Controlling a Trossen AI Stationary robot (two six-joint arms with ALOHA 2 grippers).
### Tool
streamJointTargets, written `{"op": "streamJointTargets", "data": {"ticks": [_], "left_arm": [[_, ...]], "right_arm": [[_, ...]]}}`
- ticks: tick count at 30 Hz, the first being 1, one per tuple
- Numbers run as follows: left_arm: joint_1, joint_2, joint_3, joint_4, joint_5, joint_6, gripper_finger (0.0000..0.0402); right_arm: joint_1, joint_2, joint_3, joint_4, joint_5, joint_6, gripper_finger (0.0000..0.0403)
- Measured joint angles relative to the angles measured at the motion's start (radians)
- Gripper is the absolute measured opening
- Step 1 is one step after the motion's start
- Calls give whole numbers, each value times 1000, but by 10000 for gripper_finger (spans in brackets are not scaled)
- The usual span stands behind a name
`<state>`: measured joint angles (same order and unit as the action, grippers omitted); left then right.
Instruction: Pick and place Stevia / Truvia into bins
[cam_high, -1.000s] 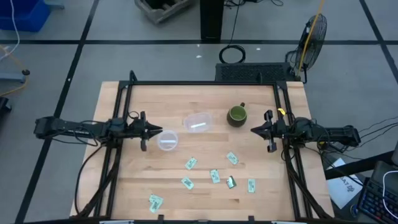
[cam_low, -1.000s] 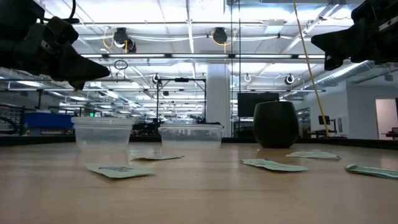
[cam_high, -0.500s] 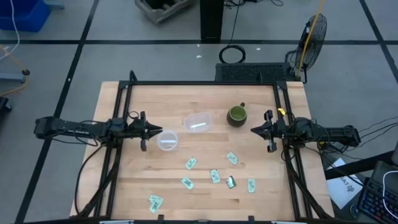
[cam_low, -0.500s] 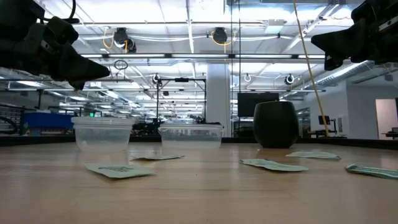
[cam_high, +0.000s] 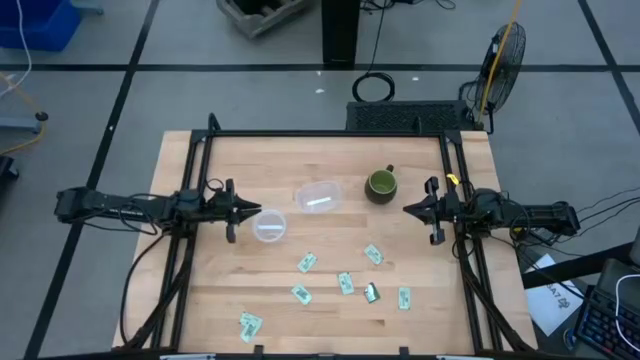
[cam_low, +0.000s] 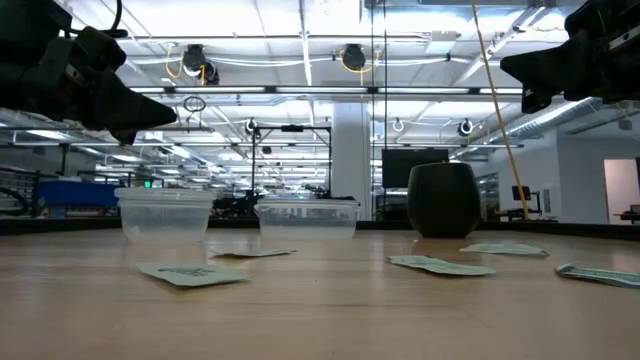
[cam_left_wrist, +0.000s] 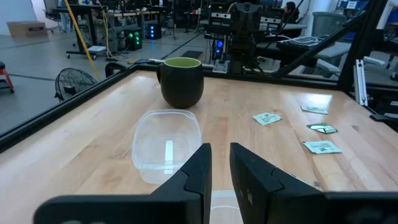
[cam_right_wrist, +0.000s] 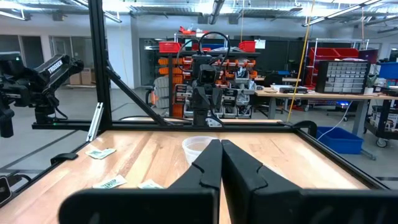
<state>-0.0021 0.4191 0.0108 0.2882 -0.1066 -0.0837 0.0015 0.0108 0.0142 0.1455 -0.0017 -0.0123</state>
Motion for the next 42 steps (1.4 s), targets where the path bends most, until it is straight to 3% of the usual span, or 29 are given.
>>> {"op": "streamJointTargets", "data": {"ticks": [8, 11, 19, 25, 29, 35, 42], "left_arm": [[0, 0, 0, 0, 0, 0, 63], [0, 0, 0, 0, 0, 0, 63], [0, 0, 0, 0, 0, 0, 63], [0, 0, 0, -5, 6, 11, 63], [0, 0, 0, -5, 1, -1, 63], [0, 0, 0, 5, 1, -1, 63], [2, 0, 0, 37, -46, 50, 63]], "right_arm": [[0, 0, 0, 5, 0, 0, 0], [1, -1, 0, 94, -1, 16, 0], [0, -1, 0, 448, 24, 347, 0], [0, 1, 0, 314, -103, 402, 0], [1, 4, 0, 211, -37, 396, 0], [1, 35, 0, 238, -2, 474, 0], [41, 214, 44, 245, -38, 510, 0]]}}
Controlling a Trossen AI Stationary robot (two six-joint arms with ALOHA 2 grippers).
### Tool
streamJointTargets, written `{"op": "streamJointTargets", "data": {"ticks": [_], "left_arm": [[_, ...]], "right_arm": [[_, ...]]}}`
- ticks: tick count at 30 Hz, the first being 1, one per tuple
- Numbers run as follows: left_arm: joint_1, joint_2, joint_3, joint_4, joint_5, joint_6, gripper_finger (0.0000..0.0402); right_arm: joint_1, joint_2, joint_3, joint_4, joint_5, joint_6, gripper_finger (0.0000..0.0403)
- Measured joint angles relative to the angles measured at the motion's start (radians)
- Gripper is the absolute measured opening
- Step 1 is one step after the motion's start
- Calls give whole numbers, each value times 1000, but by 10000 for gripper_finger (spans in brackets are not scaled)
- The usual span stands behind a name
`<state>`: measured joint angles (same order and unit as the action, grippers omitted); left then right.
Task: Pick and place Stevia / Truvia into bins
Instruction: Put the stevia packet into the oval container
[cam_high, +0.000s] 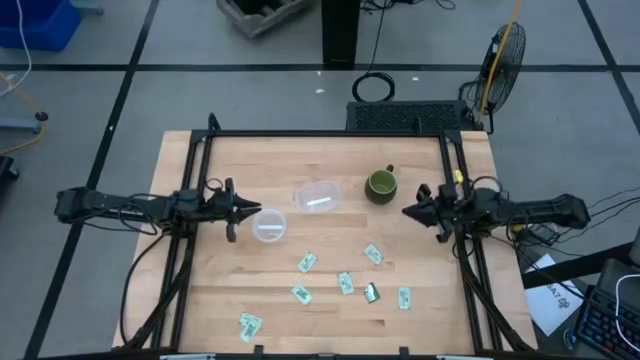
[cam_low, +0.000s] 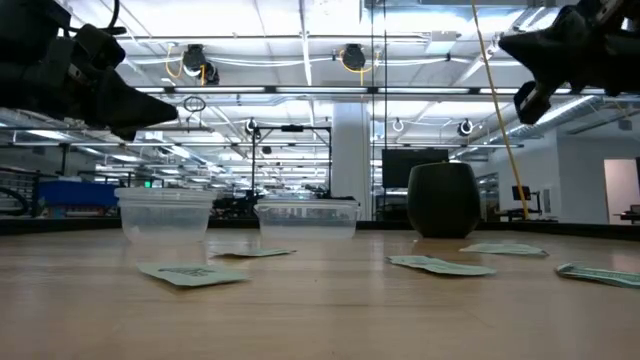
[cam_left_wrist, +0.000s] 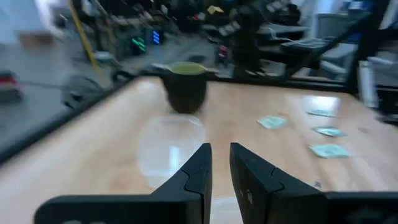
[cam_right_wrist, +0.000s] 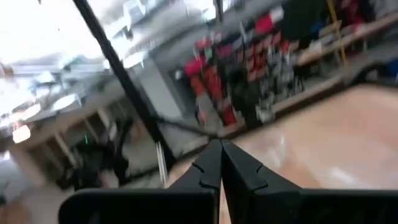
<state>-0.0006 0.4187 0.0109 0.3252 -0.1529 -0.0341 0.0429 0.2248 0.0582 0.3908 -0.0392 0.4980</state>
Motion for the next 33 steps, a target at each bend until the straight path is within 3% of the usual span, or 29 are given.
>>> {"op": "streamJointTargets", "data": {"ticks": [6, 11, 19, 23, 27, 33], "left_arm": [[0, 0, 0, 37, -135, 6, 63], [0, 0, 0, 35, -136, -9, 63], [-1, 0, 0, 35, -135, -99, 63], [-1, 0, 0, 31, -122, -111, 63], [-1, 0, 0, 31, -75, -116, 63], [-1, 0, 0, 32, -29, -127, 63]], "right_arm": [[86, 225, 125, -9, -13, -69, 3], [170, 465, 252, -97, 52, -103, 26], [244, 809, 490, -322, 225, -130, 108], [249, 934, 570, -513, 253, -62, 167], [250, 1017, 590, -536, 219, 15, 218], [284, 1099, 590, -557, 221, 27, 234]]}}
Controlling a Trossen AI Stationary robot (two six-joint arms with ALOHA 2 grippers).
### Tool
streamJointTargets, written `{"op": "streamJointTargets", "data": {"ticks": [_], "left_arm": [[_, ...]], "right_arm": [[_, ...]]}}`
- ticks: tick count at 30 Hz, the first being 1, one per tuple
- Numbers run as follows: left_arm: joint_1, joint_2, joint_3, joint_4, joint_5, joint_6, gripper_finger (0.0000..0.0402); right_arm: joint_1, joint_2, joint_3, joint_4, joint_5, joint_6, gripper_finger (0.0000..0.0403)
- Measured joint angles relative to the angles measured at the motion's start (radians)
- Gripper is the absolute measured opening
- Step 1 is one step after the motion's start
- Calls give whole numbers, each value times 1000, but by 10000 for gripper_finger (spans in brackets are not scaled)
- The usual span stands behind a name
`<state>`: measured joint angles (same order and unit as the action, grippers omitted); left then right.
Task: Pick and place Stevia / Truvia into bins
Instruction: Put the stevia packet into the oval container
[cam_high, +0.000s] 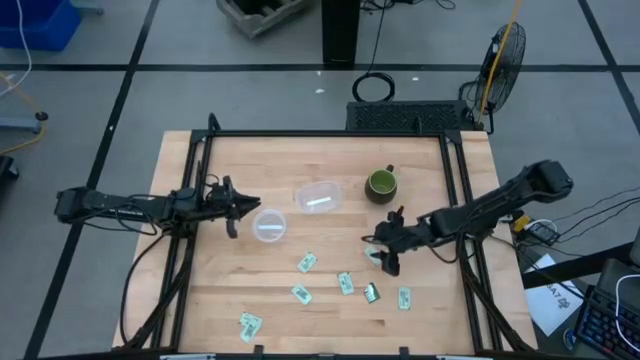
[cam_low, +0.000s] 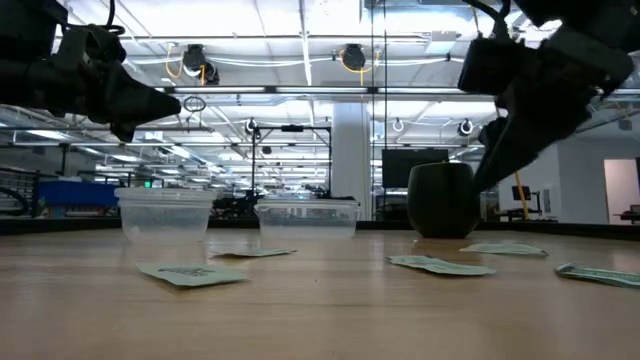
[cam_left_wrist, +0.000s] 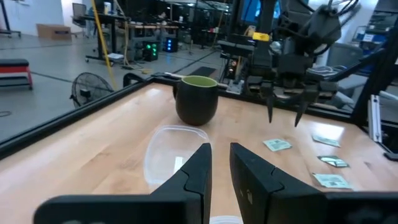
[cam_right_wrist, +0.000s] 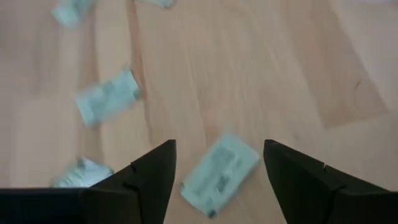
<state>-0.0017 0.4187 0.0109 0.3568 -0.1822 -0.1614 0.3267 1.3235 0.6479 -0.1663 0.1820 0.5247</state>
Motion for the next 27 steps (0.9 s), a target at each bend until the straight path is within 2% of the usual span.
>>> {"op": "streamJointTargets", "data": {"ticks": [8, 19, 27], "left_arm": [[0, 0, 0, 6, 1, -2, 63], [0, 0, 0, 8, 0, 1, 63], [0, 0, 0, 7, 0, 2, 63]], "right_arm": [[50, 91, 0, 3, 31, -75, 216], [73, 187, 0, 52, 58, -66, 223], [76, 214, 1, 53, 80, -65, 208]]}}
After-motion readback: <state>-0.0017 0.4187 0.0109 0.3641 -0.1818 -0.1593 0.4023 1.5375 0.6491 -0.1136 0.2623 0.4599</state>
